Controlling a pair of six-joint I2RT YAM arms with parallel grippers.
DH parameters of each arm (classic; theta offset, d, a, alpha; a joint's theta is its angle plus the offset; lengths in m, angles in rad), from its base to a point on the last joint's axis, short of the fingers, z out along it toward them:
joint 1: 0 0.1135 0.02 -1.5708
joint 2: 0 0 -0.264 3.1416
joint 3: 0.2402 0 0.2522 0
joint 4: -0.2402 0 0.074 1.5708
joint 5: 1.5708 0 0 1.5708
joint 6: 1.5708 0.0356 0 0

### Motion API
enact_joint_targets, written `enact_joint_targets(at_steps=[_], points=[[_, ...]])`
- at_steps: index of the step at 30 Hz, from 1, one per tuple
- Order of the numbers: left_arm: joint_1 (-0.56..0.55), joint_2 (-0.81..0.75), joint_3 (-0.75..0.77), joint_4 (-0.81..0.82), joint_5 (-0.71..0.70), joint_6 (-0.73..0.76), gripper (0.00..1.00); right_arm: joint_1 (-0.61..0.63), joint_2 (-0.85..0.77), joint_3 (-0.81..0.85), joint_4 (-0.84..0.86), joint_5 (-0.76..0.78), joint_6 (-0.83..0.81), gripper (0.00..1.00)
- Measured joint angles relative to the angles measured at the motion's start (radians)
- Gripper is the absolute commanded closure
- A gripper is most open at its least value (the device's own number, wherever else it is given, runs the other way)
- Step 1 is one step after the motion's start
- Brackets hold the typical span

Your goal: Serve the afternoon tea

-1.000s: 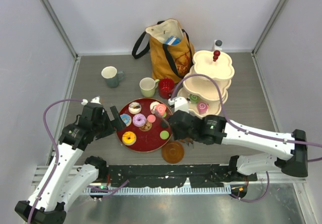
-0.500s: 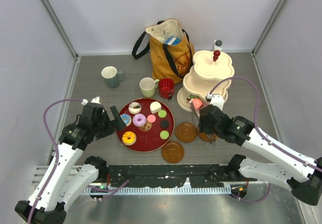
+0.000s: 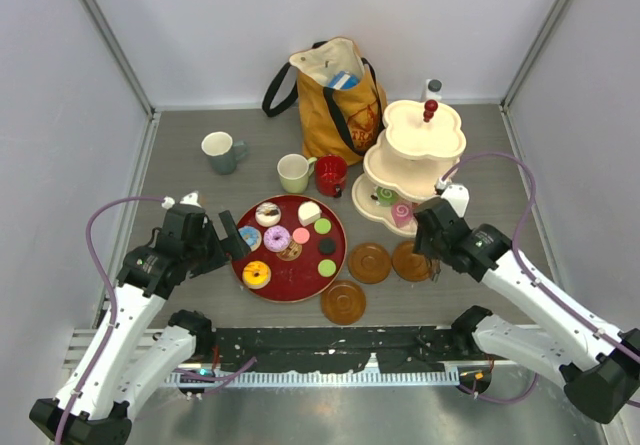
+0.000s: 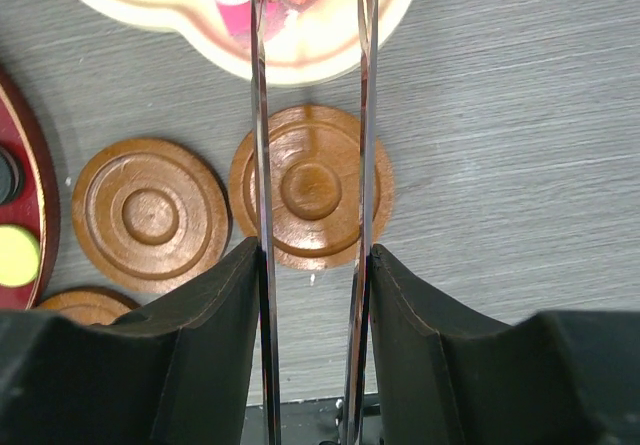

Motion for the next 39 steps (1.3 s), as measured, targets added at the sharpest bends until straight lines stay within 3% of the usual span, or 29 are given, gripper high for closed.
enact_joint_targets(at_steps=[21, 27, 34, 39], points=[[0.0, 0.0, 0.0, 0.0, 0.0, 0.0, 0.0, -0.233, 0.172, -0.006, 0.185, -0.051, -0.133, 0.62], [0.0, 0.01, 0.0, 0.0, 0.0, 0.0, 0.0, -0.246, 0.229, -0.007, 0.235, -0.091, -0.153, 0.56], [0.0, 0.015, 0.0, 0.0, 0.0, 0.0, 0.0, -0.249, 0.233, -0.017, 0.251, -0.115, -0.156, 0.4], [0.0, 0.015, 0.0, 0.0, 0.0, 0.0, 0.0, -0.251, 0.214, -0.017, 0.239, -0.114, -0.153, 0.38]])
